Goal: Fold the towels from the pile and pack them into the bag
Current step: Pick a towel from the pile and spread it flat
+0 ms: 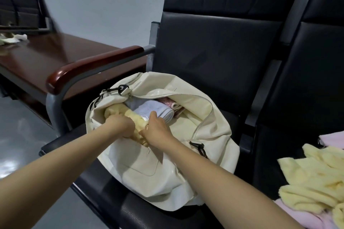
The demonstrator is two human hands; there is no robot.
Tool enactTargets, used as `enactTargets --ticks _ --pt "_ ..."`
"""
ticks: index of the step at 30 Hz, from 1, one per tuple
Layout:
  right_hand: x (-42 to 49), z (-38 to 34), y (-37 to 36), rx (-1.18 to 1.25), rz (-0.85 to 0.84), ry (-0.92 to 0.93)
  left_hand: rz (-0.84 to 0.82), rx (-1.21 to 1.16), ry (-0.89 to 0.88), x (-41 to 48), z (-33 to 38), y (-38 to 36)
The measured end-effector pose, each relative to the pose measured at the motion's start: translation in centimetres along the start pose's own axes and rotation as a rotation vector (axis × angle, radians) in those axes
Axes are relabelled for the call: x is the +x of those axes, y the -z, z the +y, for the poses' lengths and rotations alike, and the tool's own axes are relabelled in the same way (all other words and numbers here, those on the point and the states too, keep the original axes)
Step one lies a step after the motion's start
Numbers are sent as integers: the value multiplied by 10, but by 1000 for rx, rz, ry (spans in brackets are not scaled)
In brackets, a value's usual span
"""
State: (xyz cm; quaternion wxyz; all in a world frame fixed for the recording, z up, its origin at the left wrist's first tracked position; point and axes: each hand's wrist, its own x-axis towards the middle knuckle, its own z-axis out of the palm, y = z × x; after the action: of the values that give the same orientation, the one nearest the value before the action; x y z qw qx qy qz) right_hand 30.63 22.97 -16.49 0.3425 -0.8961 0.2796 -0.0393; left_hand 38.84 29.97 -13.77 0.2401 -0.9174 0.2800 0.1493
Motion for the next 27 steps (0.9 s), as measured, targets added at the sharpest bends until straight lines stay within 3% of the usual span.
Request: enactTargets --ticks 6,10,12,15,19,23,27 --pt "9 -7 -1 83 21 -53 41 -263 166 20 -9 -3" --pt "1 -3 -1 -48 80 10 344 14 94 13 -12 -6" --pt "-4 -1 2 -198 152 146 408 98 31 6 -9 -3" --pt "-10 -2 6 -366 65 335 164 -94 23 0 -14 1" --pt "-2 1 8 -525 -134 323 -65 -320 -45 2 -18 8" --pt "25 11 2 -679 -281 332 -100 -612 90 18 -25 4" --pt "32 7 -2 -649 -322 309 -18 -598 125 22 -23 -2"
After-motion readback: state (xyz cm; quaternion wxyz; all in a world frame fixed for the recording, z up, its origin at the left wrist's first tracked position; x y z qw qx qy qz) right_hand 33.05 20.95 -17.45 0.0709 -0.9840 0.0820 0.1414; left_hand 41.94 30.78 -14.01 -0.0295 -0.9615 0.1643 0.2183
